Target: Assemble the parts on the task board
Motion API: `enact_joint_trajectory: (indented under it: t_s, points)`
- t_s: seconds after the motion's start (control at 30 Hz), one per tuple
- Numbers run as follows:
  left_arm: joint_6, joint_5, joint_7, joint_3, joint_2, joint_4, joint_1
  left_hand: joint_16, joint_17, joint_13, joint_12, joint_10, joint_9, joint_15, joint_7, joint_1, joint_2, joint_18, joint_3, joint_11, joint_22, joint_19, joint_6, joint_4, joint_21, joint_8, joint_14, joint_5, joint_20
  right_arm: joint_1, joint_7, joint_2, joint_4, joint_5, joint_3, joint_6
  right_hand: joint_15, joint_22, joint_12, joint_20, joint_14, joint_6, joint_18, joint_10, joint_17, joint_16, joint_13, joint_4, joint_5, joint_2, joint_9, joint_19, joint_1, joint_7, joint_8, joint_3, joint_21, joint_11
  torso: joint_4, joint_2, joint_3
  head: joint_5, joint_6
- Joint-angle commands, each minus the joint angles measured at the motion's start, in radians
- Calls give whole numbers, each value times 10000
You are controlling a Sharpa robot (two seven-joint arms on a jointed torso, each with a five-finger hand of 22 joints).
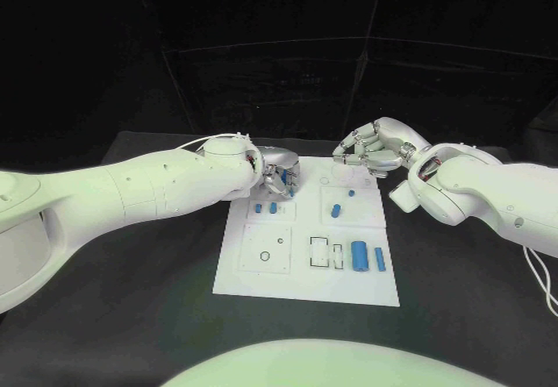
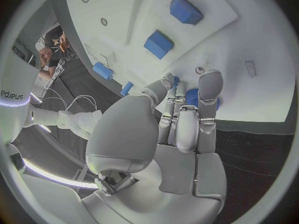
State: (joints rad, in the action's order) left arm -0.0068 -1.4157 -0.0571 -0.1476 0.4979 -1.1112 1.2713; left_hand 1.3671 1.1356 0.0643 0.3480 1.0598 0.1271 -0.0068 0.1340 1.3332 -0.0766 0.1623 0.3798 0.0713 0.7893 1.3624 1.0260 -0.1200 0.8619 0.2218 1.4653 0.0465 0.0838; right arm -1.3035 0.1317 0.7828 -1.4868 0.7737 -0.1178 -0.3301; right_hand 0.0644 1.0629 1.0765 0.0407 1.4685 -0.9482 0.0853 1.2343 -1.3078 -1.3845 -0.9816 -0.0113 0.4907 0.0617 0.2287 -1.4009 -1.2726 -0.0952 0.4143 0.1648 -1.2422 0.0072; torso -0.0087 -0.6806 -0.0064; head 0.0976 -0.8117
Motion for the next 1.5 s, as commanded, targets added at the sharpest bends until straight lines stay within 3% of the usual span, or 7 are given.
enact_joint_trajectory:
  t_s: [0.03,0.37,0.73,0.87,1.1,1.27,1.5]
  points:
    - [258,-222,119,-3,-43,39,-5,62,-9,-16,-81,100,-35,-80,-22,16,99,-91,100,-14,54,78,85,-15,81,-75,225,10,5,-18,86,-12,-18,-28,5,49,-22,4,-2,32,539,56,140,-4,-347,37,12,0,41,50,-9,-4,-16,0,-32,32,48,33,2,4,-1,3,-10]
    - [330,-256,162,-3,-141,137,-62,62,-47,-8,-244,315,-109,-96,-26,11,154,-130,297,-38,285,124,231,-56,285,-128,223,10,-12,-18,86,-17,-22,-28,5,54,-26,19,18,35,542,62,136,9,-357,29,-8,-3,42,45,-12,-10,-20,-4,-35,45,38,38,1,8,1,0,-26]
    - [-588,-239,-88,43,161,-160,-83,85,-68,-4,-498,659,-219,-115,23,44,254,-186,656,-48,632,217,433,-146,599,-227,247,10,-35,-17,99,-15,-12,-28,5,57,-27,23,23,36,543,64,136,12,-360,26,-13,-3,42,43,-13,-11,-22,-5,-36,49,36,39,20,17,-3,-27,30]
    - [-834,-136,-177,207,320,-389,-82,87,-88,-7,-627,730,-261,-108,38,5,228,-197,753,-39,699,233,482,-168,658,-279,251,11,-33,-16,107,-25,7,-28,5,59,-27,23,23,36,543,64,136,12,-360,26,-13,-3,42,43,-13,-11,-22,-5,-36,49,36,39,15,20,0,-16,52]
    - [-875,-8,-305,645,659,-761,-78,83,-111,-6,-684,769,-280,-106,37,-10,218,-206,799,-38,751,243,512,-180,704,-300,249,10,-32,-15,108,-33,49,-28,5,64,-30,24,30,39,543,65,135,17,-357,29,-18,-5,42,39,-14,-13,-26,-7,-36,60,36,41,23,25,-3,20,112]
    - [-774,95,-312,772,961,-953,-63,78,-127,-5,-723,793,-293,-107,36,-16,205,-207,826,-40,765,241,526,-192,714,-317,247,10,-32,-14,108,-34,72,-28,5,71,-30,24,30,39,543,65,135,17,-357,29,-18,-5,42,39,-14,-13,-26,-7,-36,60,36,41,18,24,5,44,116]
    - [-385,200,-180,805,1419,-1246,-55,75,-147,1,-792,871,-315,-108,33,-48,169,-210,864,-44,799,237,582,-210,739,-340,244,9,-32,-13,97,-25,90,-28,5,77,-30,24,30,39,543,65,135,17,-357,29,-18,-5,42,39,-14,-13,-26,-7,-36,60,36,41,14,14,4,47,126]
